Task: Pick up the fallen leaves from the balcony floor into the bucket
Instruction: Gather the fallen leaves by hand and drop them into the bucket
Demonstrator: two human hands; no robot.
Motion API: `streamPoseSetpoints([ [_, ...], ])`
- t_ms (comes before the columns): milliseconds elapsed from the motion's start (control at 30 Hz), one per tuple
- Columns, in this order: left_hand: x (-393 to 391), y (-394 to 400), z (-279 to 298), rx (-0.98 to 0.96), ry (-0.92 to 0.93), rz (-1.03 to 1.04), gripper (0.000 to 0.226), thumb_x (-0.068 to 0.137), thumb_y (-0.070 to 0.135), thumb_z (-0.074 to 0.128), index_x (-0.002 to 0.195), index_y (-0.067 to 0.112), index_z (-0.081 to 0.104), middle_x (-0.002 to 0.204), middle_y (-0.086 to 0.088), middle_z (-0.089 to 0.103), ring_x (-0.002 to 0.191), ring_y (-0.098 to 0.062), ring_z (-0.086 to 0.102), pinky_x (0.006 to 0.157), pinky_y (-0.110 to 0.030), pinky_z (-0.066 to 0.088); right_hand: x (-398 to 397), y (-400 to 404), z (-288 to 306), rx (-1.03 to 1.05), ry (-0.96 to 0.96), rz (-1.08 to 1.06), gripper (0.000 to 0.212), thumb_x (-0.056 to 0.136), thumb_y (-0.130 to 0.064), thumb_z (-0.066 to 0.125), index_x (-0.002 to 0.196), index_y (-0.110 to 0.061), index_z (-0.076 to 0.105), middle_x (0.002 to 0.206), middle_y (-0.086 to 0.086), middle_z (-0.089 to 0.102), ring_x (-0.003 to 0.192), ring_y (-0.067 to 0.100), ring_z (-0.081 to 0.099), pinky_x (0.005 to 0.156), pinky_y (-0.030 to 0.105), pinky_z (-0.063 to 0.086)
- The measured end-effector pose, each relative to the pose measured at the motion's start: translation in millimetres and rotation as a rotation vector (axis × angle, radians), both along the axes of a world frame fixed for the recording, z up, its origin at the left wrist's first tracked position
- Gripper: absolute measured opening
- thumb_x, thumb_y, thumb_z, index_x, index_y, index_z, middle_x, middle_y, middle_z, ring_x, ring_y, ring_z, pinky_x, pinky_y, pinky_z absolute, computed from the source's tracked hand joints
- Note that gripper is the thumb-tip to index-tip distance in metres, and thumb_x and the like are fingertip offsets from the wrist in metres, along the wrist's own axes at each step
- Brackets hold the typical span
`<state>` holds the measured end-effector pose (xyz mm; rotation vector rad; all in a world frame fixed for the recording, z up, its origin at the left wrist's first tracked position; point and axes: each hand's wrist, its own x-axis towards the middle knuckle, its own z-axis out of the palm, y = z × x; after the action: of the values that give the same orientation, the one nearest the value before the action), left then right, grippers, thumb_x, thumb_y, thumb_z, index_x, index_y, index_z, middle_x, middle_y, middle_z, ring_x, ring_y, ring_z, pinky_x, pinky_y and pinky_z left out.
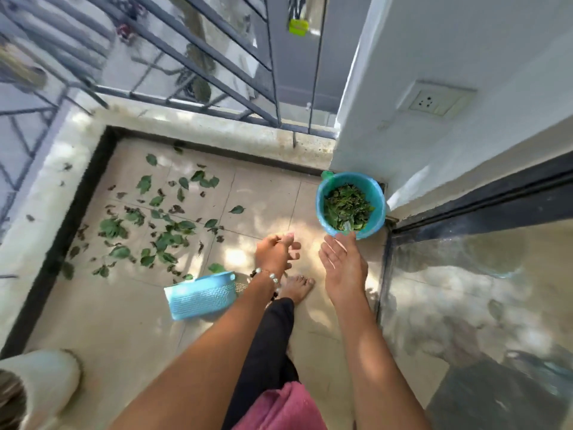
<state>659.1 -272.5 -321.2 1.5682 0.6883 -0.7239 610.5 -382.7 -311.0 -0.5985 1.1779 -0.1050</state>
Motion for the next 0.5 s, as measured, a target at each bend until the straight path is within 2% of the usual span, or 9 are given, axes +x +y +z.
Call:
streamPoseSetpoints([
  [100, -24.3, 46.8, 33.3, 0.052, -0.051, 0.021, 0.017, 0.093, 0.022, 0.060, 0.094, 0.007, 0.067, 0.081, -0.008, 0.073, 0.059, -0.020, 0.062, 0.051, -0.024, 0.041, -16.5, 35.7, 43.5, -0.035, 0.002, 0.076, 0.029, 0.096, -0.037, 0.056, 0.101, -0.009, 0.063, 0.096, 0.013, 0.067, 0.085, 0.023, 0.063, 0.075, 0.030, 0.050],
  [167, -36.8, 75.2, 59.3, 0.079, -0.071, 0.039, 0.011, 0.093, 0.020, 0.059, 0.090, 0.013, 0.067, 0.081, -0.010, 0.073, 0.060, -0.021, 0.062, 0.048, -0.023, 0.040, -25.8, 58.9, 68.2, -0.059, 0.007, 0.140, 0.026, 0.095, -0.037, 0.056, 0.097, -0.012, 0.063, 0.090, 0.010, 0.067, 0.078, 0.020, 0.062, 0.069, 0.029, 0.048],
  [300, -59.1, 129.9, 104.6, 0.074, -0.126, 0.097, 0.011, 0.096, 0.017, 0.057, 0.095, 0.009, 0.064, 0.074, -0.005, 0.069, 0.048, -0.011, 0.060, 0.046, -0.021, 0.040, -37.5, 106.0, 104.8, -0.099, 0.030, 0.256, 0.019, 0.095, -0.031, 0.058, 0.090, -0.013, 0.063, 0.081, 0.009, 0.067, 0.066, 0.019, 0.061, 0.063, 0.029, 0.047],
  [433, -78.6, 187.0, 137.6, 0.060, -0.141, 0.209, 0.013, 0.096, 0.015, 0.055, 0.101, 0.010, 0.065, 0.075, -0.004, 0.068, 0.055, -0.015, 0.061, 0.050, -0.023, 0.041, -45.5, 155.6, 128.3, -0.143, 0.005, 0.411, 0.019, 0.097, -0.026, 0.055, 0.091, -0.009, 0.061, 0.075, 0.011, 0.064, 0.059, 0.019, 0.056, 0.057, 0.027, 0.040],
  [500, -86.9, 220.7, 146.8, 0.079, -0.146, 0.275, 0.014, 0.095, 0.014, 0.055, 0.102, 0.010, 0.066, 0.075, -0.005, 0.068, 0.051, -0.012, 0.060, 0.050, -0.023, 0.041, -47.8, 182.4, 135.2, -0.173, -0.014, 0.498, 0.017, 0.097, -0.024, 0.056, 0.094, -0.008, 0.060, 0.076, 0.013, 0.063, 0.055, 0.019, 0.054, 0.054, 0.026, 0.037],
])
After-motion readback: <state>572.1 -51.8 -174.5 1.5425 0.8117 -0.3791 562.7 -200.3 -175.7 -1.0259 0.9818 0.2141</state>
